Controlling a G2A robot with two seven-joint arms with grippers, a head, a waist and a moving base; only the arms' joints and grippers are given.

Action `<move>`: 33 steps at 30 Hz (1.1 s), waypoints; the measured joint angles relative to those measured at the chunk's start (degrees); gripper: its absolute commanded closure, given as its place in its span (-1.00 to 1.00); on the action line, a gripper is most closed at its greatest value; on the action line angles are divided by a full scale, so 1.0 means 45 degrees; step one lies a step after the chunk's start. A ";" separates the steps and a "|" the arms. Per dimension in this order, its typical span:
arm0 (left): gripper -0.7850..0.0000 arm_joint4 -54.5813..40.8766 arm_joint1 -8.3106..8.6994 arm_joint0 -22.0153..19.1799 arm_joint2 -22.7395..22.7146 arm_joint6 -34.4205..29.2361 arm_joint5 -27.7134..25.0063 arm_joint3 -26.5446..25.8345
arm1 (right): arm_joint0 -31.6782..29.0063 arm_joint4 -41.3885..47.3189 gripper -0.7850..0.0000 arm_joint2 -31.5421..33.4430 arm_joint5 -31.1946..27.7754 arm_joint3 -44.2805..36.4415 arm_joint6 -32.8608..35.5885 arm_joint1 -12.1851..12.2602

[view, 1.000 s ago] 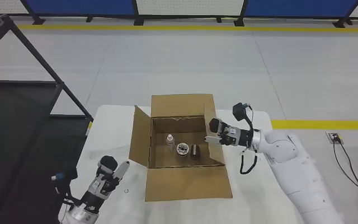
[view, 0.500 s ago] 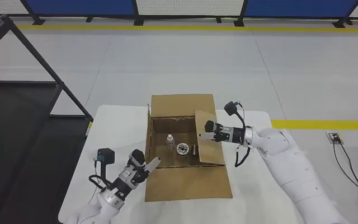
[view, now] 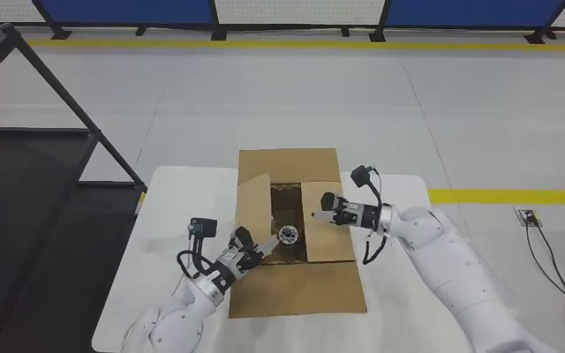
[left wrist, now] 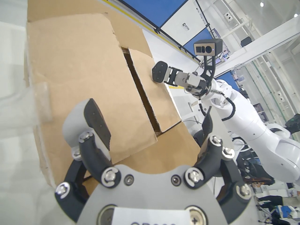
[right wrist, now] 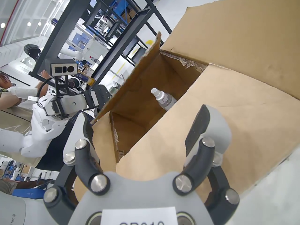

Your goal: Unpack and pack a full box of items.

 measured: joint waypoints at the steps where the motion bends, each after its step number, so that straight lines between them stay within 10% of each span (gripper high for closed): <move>1: -1.00 0.0235 -0.0002 0.0102 0.0075 0.0106 -0.0047 -0.0071 | 0.0017 -0.0053 -1.00 -0.0033 -0.0058 0.0088 -0.0091 -0.0017; 21: -1.00 -0.0404 0.0045 0.0661 -0.0108 0.0104 -0.0129 -0.0616 | 0.0250 -0.0464 -1.00 -0.0247 -0.0540 0.0510 -0.0497 -0.0098; 33: -1.00 -0.0317 -0.0051 -0.0663 0.0876 -0.0657 0.0815 0.1231 | -0.0569 -0.1612 -1.00 -0.0069 0.0214 -0.0901 -0.1403 0.0101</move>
